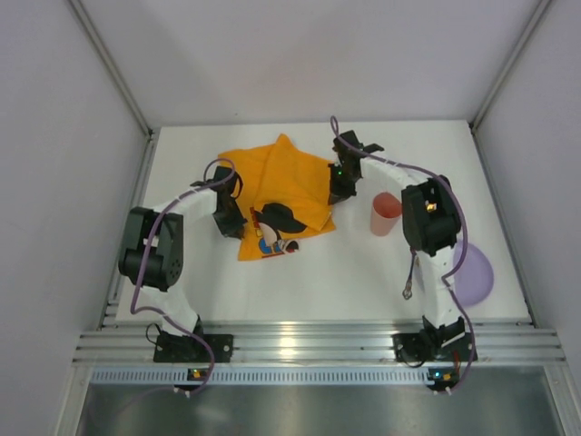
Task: Set the dinner table for one person
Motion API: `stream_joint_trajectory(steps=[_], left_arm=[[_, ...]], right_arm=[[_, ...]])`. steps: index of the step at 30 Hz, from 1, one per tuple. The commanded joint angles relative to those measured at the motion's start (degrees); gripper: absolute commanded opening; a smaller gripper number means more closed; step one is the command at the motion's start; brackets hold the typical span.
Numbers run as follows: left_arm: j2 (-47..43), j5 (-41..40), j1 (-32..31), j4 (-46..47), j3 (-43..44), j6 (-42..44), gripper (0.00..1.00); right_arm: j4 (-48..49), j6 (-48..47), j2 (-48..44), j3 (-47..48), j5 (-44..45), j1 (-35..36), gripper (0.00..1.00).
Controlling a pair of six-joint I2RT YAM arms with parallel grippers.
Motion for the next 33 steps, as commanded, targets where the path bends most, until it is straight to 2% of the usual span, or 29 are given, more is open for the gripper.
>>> stream_joint_trajectory(steps=[1,7,12,13,14,15,16,17,18,20,21,24,29,33], left_arm=[[3.06,-8.08,1.7,-2.82,-0.25,2.17,0.0],[-1.59,-10.81,9.34,-7.22,0.98,7.0,0.0],[-2.48,-11.44,14.35,-9.86,3.27,9.91,0.0],[-2.39,-11.26,14.53,-10.21,4.14,10.26,0.0],[-2.3,-10.82,14.53,-10.83,4.58,10.35,0.0],[-2.39,-10.56,14.45,-11.01,4.85,10.44,0.0],[-2.3,-10.21,14.45,-11.27,5.37,10.35,0.0],[-2.74,-10.12,14.53,-11.53,5.38,10.0,0.05],[-2.92,-9.86,14.53,-11.8,5.47,9.82,0.3],[-3.88,-10.2,14.53,-11.89,5.21,9.12,0.68],[-4.15,-10.38,14.53,-11.89,4.94,9.12,0.83],[-4.67,-10.73,14.45,-12.06,5.2,9.12,0.86],[-6.78,-10.38,12.7,-10.57,7.4,9.29,0.85],[-6.18,-9.76,5.59,-8.64,12.48,9.38,0.84]], right_arm=[[-3.73,-0.67,-4.24,7.03,2.63,-4.9,0.0],[-10.76,-2.34,-2.67,18.45,7.11,-12.72,0.0],[-13.23,-2.6,-1.52,21.81,9.05,-18.53,0.01],[-13.32,-2.6,-1.26,21.99,8.44,-19.14,0.06],[-13.67,-2.69,-0.73,21.99,7.92,-20.02,0.18],[-13.93,-2.95,-0.55,21.99,7.48,-20.2,0.53],[-14.28,-3.13,-0.29,22.08,7.21,-20.38,0.61],[-14.98,-3.39,-0.03,22.08,7.12,-20.38,0.66],[-15.25,-3.57,-0.11,21.9,6.86,-20.21,0.83],[-15.34,-3.83,-0.9,20.68,6.24,-19.94,0.89],[-15.43,-4.01,-1.43,20.15,6.24,-19.77,0.91],[-15.34,-4.45,-4.23,17.69,6.24,-18.97,0.92],[-15.26,-4.71,-12.84,12.33,7.38,-18.8,0.92],[-14.29,-3.84,-21.89,6.36,8.44,-20.11,0.94]])
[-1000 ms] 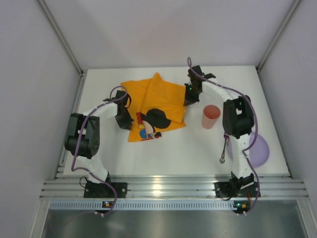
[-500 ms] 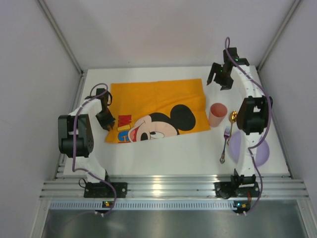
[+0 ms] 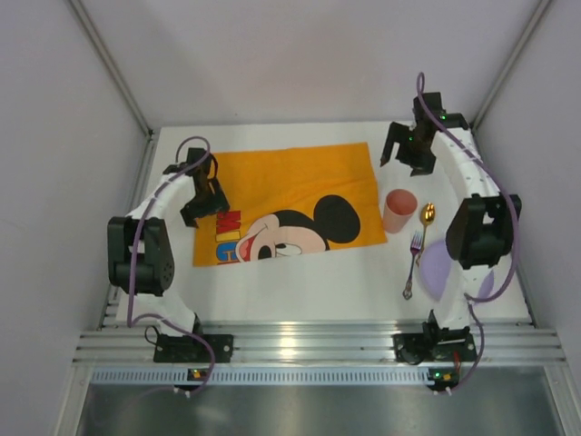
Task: Set the dinner table for one person
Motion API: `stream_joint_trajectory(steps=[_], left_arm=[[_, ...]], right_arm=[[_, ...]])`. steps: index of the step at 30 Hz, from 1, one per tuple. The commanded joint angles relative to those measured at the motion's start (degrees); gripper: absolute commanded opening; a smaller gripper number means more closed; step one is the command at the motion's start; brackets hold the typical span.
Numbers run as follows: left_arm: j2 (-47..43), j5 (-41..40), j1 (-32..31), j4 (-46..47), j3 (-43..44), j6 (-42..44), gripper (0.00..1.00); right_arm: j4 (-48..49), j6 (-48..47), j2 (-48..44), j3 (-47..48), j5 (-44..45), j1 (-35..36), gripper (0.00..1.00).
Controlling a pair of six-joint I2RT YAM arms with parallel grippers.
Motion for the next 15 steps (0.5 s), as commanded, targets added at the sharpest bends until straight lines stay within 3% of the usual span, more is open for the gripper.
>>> stream_joint_trajectory(steps=[1,8,15], left_arm=[[-0.87,0.44,-6.9,2.44,6.66,0.31,0.83],[10.04,2.01,-24.29,0.78,19.84,-3.37,0.8],[18.65,6.06,-35.21,2.71,28.1,-5.93,0.79]], right_arm=[[0.68,0.3,-14.81,-4.09,1.6,-1.12,0.94],[-0.19,1.97,-29.16,-17.11,2.65,-2.88,0.95],[-0.37,2.23,-38.13,-32.13,7.05,-3.59,0.89]])
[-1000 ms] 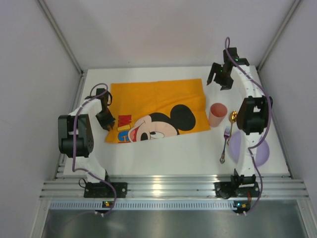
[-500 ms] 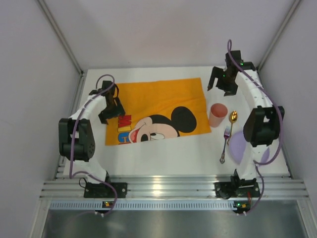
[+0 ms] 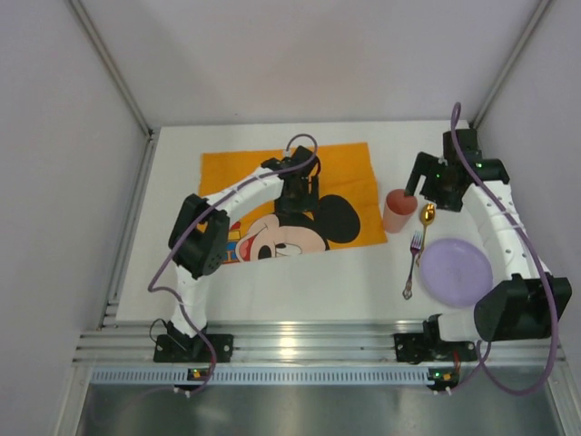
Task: Set the dinner table for one person
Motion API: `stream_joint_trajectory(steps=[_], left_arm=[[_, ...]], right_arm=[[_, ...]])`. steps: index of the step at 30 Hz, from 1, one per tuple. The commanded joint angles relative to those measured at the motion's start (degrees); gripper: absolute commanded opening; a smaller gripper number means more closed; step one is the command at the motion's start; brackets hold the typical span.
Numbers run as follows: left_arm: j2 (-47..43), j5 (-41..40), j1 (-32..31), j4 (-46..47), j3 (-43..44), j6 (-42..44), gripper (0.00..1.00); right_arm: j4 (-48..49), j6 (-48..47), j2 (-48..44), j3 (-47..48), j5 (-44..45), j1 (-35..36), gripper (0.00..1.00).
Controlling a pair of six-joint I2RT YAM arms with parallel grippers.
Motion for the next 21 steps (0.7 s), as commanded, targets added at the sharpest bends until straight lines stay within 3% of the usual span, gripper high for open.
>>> stream_joint_trajectory(steps=[1,8,15,21], left_arm=[[4.75,3.05,-3.72,0.74,5.81,-2.69,0.79],[13.82,3.4,-9.52,-0.49,16.02,-4.19,0.79],[18.13,3.05,-10.93,-1.45,15.59,-3.93,0.77],[15.77,4.89,-15.24,-2.07,11.02,-2.52,0.77]], right_arm=[[0.3,0.16,-1.83,-5.03,3.26,-1.16,0.88],[3.65,-2.22,1.41,-6.7,5.38,-2.57,0.84],[4.97,-2.57,5.19,-2.75,4.24,-2.57,0.81],[5.84,-3.54,5.81,-4.94,6.34,-2.48,0.77]])
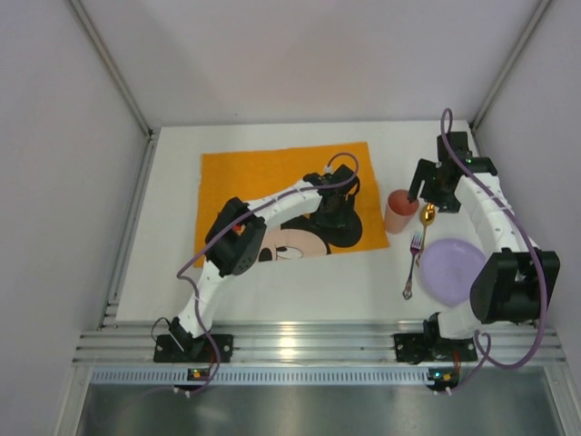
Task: Set the dinner table for one person
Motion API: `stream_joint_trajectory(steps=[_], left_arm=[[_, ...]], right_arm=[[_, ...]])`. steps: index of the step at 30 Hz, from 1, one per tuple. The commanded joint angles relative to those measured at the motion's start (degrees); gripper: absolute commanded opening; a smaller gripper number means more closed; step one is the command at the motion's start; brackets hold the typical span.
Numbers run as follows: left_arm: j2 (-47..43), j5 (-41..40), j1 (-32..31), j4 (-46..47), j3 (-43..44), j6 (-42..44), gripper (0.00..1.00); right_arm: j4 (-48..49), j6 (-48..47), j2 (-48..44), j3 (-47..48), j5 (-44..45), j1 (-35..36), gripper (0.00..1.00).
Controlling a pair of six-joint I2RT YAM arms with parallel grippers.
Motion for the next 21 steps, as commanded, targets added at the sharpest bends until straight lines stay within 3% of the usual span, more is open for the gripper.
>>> stream_joint_trajectory(steps=[1,9,12,18,19,20,21], left_arm=[[-0.83,3.04,-4.0,-2.37,-3.82,0.71,0.77],[-4.78,3.04,-5.42,-3.34,-9.01,0.8,0.77],[-5.31,2.17,-5.42,-3.78,-9.19,0.8,0.77],[-8.12,-0.38,-5.33,-7.29,-4.63,0.72,0.78],[-8.56,-1.26,-5.25,-7.73,-2.45,0.89,0.78],[-9.7,-1.61,-5.24,-9.13,-1.12,1.07,0.79],[-10.23,-2.14,-5.16,-9.75,0.2,1.15,0.79]], right_arm=[[2.61,-1.29,-0.15,-0.03,1.86,-0.75,0.77],[4.99,-0.67,0.55,-3.72,0.37,-0.75,0.69],[5.43,-0.76,0.72,-4.34,0.28,-0.93,0.6],[6.74,-0.93,1.51,-6.18,-0.07,-0.75,0.22],[6.83,-1.02,1.6,-6.36,-0.24,-0.84,0.08],[6.92,-1.02,1.86,-6.27,-0.42,-0.67,0.01],[6.57,-0.94,1.78,-6.01,-0.33,-0.75,0.0]])
